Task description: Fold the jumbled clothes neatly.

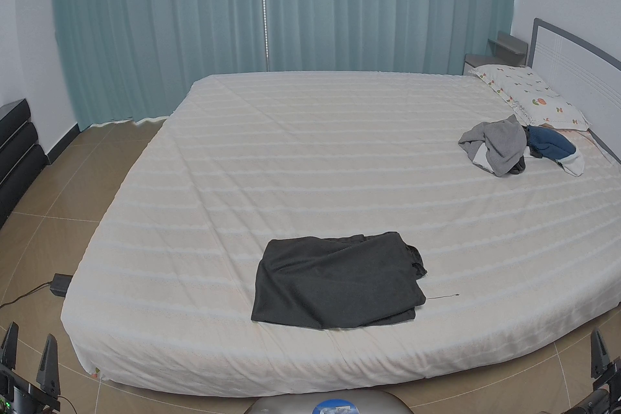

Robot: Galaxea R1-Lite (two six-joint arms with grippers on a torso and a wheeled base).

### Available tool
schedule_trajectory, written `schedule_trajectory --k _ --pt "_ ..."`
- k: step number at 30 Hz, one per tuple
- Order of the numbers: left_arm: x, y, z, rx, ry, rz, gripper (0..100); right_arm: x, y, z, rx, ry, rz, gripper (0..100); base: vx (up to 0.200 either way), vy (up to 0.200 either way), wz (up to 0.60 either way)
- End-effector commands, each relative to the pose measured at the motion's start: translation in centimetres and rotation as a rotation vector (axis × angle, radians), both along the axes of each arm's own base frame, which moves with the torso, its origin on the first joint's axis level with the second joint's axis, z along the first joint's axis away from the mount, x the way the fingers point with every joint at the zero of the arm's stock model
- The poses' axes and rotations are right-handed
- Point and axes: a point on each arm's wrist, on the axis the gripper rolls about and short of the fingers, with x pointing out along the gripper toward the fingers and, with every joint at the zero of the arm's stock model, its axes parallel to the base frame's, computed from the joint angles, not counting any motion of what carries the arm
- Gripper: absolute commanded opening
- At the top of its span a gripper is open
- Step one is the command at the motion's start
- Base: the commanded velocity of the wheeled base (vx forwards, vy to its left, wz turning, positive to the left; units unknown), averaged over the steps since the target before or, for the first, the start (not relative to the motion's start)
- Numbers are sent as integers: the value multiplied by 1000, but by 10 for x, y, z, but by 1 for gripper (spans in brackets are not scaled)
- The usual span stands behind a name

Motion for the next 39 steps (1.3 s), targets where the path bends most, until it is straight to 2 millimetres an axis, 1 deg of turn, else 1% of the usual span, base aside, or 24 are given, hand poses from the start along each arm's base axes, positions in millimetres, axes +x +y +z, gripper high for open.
schedule_trajectory --k 1,11,16,20,22,26,29,30,32,33,34,36,37,39 --pt "1 0 -5 -3 6 0 100 1 0 -6 5 11 3 100 0 0 0" --pt "0 0 -5 -10 4 15 100 1 0 -6 28 11 9 100 0 0 0" --pt "0 0 -5 -4 4 9 100 1 3 -6 45 10 127 100 0 0 0" --pt "1 0 -5 7 7 -20 100 1 3 -6 45 4 140 100 0 0 0" --pt "1 -1 -5 56 11 -42 100 1 3 -6 54 2 121 100 0 0 0" --pt "1 -1 -5 132 18 -45 100 1 -2 -5 37 4 -83 100 0 0 0" --pt "1 -1 -5 133 16 -45 100 1 -2 -6 47 6 -110 100 0 0 0" --pt "1 -1 -5 132 16 -43 100 0 -4 -6 59 1 -159 100 0 0 0" --pt "1 -1 -5 130 18 -44 100 -1 -4 -4 58 -6 -176 100 0 0 0" --pt "1 -1 -5 124 19 -44 100 -3 -5 7 56 -20 -209 100 0 0 0" --pt "1 -1 -5 124 17 -46 100 -4 -4 12 55 -7 -207 100 0 0 0" --pt "1 -1 -5 130 18 -45 100 -4 -4 6 45 25 -198 100 0 0 0" --pt "1 -1 -5 129 17 -45 100 -2 -4 -8 37 62 -179 100 0 0 0" --pt "1 -1 -5 121 17 -47 100 -2 -4 -5 42 28 -171 100 0 0 0"
